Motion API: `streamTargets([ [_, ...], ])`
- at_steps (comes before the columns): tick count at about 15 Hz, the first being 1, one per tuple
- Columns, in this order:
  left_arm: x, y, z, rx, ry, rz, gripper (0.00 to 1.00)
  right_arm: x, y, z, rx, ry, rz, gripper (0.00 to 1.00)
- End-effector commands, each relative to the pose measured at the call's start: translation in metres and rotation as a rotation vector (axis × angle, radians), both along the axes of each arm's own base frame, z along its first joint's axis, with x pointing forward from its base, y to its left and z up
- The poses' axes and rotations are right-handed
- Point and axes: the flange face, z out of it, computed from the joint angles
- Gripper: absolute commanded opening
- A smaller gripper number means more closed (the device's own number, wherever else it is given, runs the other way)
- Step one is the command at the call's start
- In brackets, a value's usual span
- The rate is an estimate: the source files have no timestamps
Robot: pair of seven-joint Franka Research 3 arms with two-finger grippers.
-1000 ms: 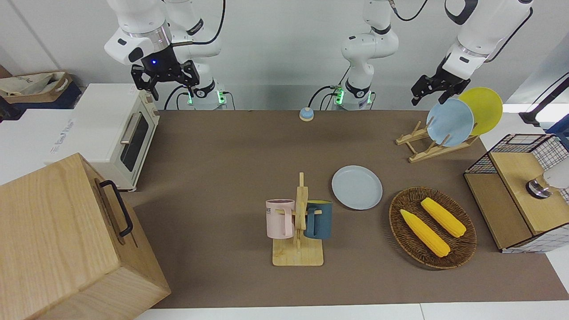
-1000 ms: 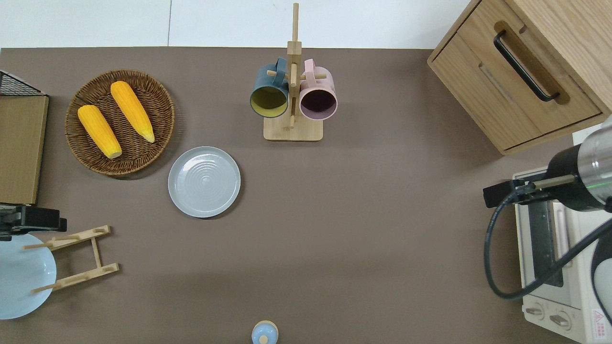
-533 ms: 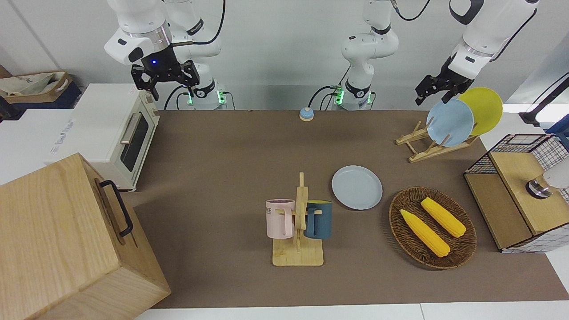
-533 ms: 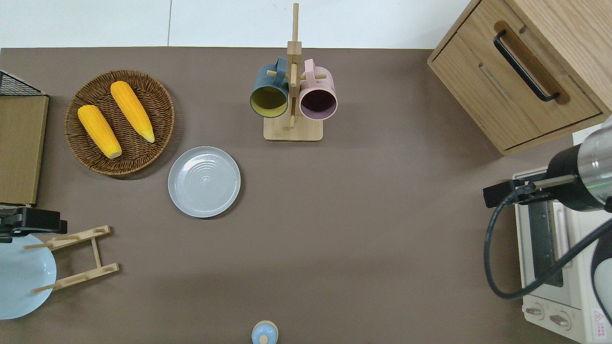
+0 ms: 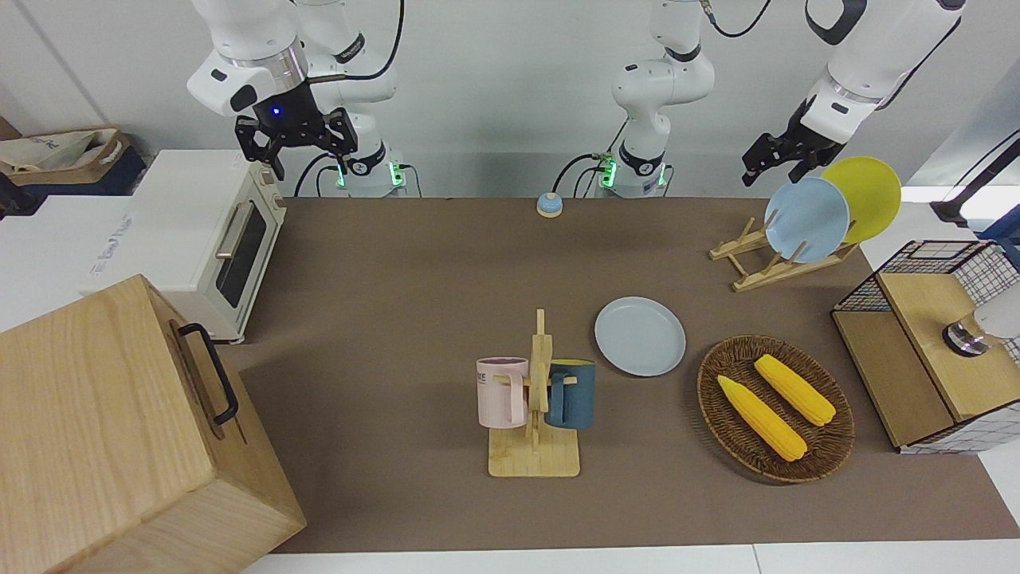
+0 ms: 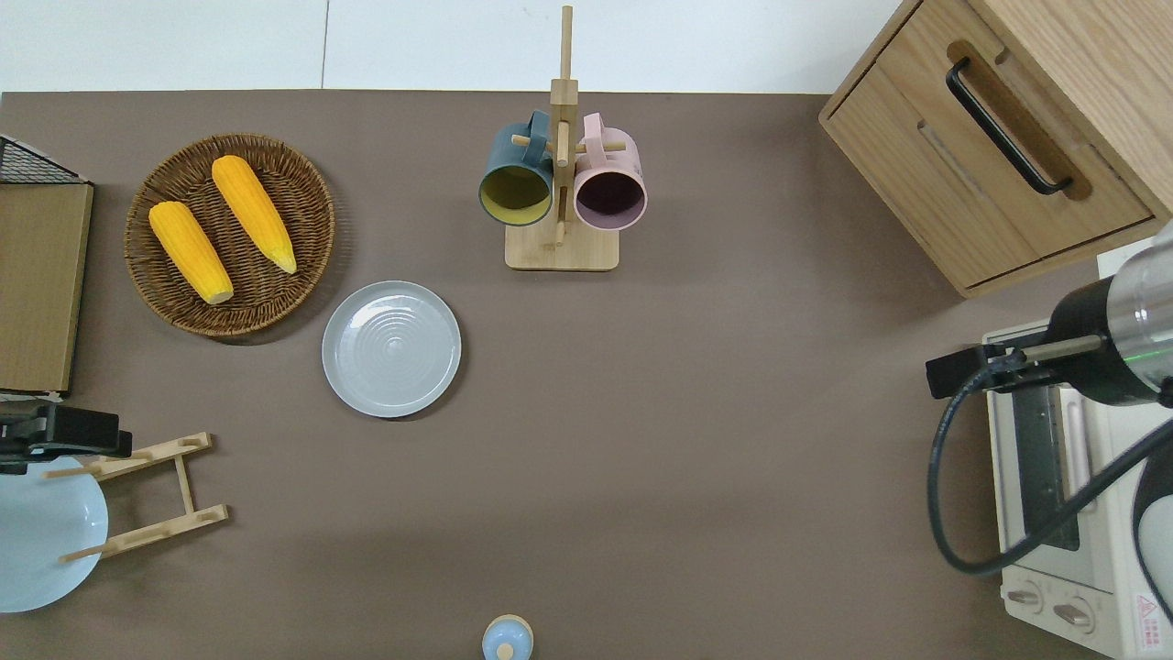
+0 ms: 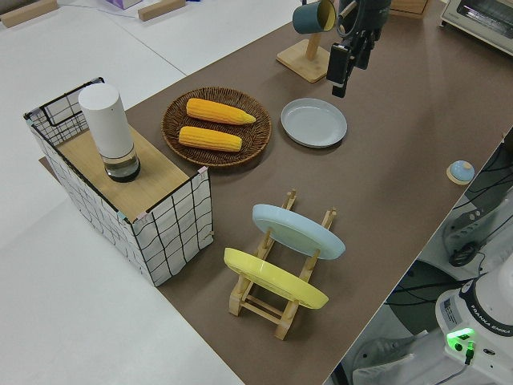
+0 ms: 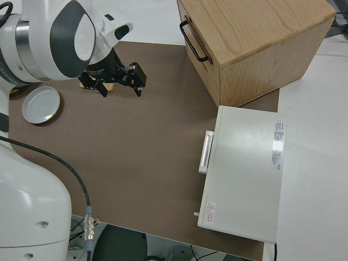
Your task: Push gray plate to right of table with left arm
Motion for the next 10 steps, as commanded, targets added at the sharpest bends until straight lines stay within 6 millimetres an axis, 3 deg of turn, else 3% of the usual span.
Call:
streamTargets([
  [1,-0.003,0.000,-0.010,0.011,0.010,0.002,0.98,-0.002,-0.002,0.004,0.009,0.005,-0.006,0.983],
  [10,0.005,-0.002,-0.036,0.014,-0.014,0.011,0.98,-0.003,-0.002,0.004,0.009,0.005,-0.005,0.983],
])
